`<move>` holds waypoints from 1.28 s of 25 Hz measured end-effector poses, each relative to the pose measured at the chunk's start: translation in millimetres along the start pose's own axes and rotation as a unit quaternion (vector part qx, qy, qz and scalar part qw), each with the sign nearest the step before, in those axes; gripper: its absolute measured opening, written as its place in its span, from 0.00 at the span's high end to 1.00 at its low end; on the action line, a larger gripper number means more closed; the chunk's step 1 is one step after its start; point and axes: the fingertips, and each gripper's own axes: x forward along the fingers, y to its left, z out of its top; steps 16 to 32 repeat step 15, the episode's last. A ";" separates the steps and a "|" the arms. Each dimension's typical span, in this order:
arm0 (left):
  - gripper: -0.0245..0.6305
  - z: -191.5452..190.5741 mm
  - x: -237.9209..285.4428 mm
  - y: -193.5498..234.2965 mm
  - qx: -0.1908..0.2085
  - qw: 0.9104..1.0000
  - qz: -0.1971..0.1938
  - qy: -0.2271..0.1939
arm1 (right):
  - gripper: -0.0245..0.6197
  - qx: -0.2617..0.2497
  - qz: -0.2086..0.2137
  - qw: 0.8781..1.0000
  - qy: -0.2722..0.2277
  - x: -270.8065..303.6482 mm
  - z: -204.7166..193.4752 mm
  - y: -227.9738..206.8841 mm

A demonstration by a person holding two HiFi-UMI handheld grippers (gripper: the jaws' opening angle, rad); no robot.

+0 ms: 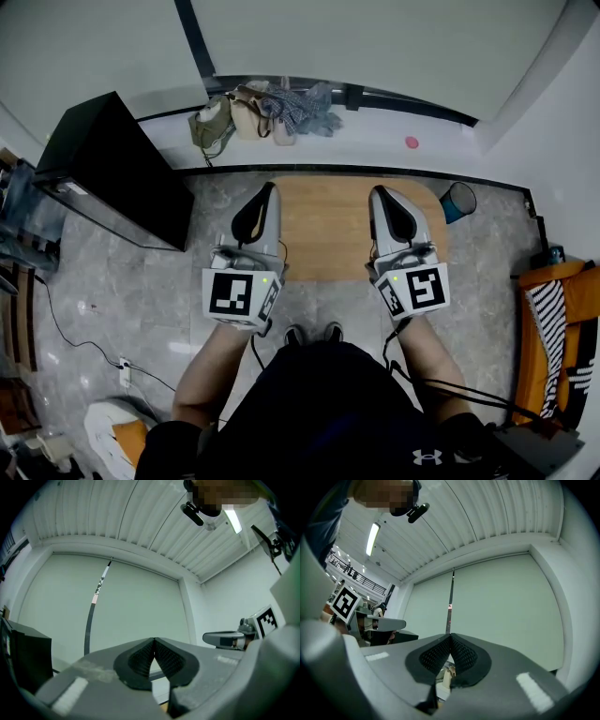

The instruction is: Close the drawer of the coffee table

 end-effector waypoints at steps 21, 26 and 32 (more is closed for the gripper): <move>0.96 -4.9 -2.4 0.7 0.003 1.000 -0.005 -0.002 | 0.96 0.005 -0.003 1.000 0.003 -1.7 -6.1 2.1; 0.96 -4.9 -2.4 0.7 0.003 1.000 -0.005 -0.002 | 0.96 0.005 -0.003 1.000 0.003 -1.7 -6.1 2.1; 0.96 -4.9 -2.4 0.7 0.003 1.000 -0.005 -0.002 | 0.96 0.005 -0.003 1.000 0.003 -1.7 -6.1 2.1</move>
